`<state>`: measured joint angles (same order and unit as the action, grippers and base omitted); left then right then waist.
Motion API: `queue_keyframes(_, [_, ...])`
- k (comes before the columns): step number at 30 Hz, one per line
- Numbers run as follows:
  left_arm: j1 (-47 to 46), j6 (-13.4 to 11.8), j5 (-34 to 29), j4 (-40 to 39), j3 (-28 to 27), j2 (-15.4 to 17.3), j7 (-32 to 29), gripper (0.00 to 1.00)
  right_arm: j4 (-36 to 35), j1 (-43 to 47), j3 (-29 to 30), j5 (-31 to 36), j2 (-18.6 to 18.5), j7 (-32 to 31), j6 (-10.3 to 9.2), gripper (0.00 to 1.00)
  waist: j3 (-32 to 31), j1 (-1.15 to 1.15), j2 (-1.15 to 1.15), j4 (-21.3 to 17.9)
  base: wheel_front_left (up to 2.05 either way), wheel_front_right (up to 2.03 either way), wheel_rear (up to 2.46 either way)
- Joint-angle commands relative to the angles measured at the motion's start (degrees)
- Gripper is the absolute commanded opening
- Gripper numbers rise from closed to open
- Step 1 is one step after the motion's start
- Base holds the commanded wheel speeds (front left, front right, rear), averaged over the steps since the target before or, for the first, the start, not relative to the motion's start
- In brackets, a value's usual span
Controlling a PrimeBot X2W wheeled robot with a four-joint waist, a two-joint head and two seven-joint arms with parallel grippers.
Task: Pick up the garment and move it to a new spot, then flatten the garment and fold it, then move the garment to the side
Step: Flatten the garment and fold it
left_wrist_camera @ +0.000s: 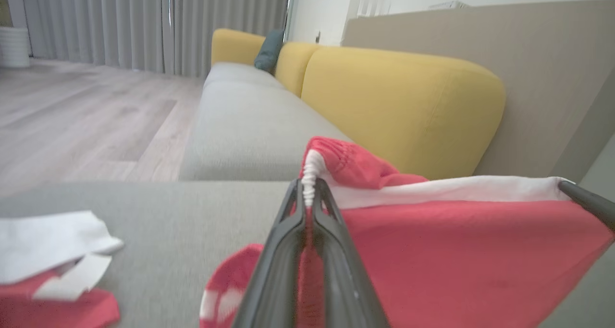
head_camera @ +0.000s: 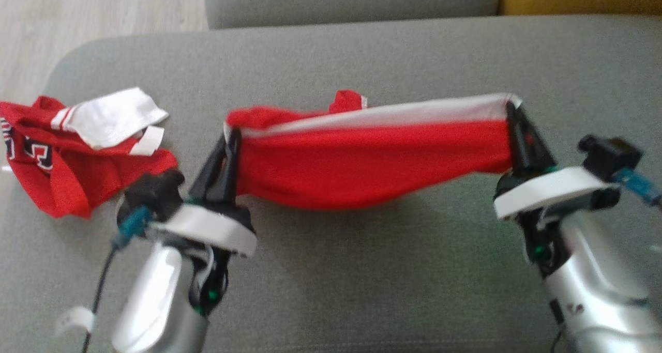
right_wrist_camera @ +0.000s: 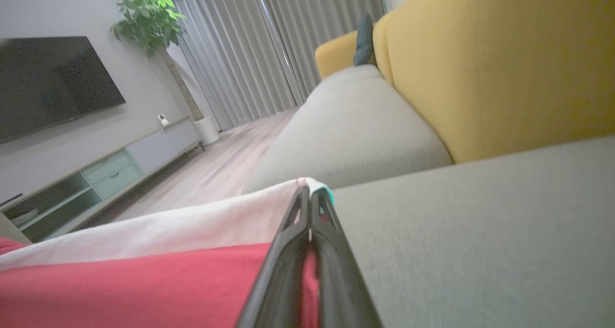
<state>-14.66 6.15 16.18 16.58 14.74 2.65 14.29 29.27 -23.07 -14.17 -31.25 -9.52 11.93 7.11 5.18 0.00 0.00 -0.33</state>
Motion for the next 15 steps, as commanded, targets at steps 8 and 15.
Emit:
queue_keyframes(8, [-16.96, 1.22, 5.92, -0.94, -3.13, 5.07, -2.96, 0.0, -10.82, -8.92, 0.89, -1.88, -4.21, 0.2, 0.37, 0.0, -2.84, 0.0, 0.0, -1.14, 0.0, 0.0, 0.0])
queue_keyframes(15, [-27.59, 1.31, 11.37, -2.73, -3.51, 7.88, -9.94, 0.0, -16.69, -14.25, 2.54, -1.67, -6.03, -3.47, 0.37, 0.0, 0.62, 0.0, 0.0, -1.03, 0.0, 0.0, 0.0])
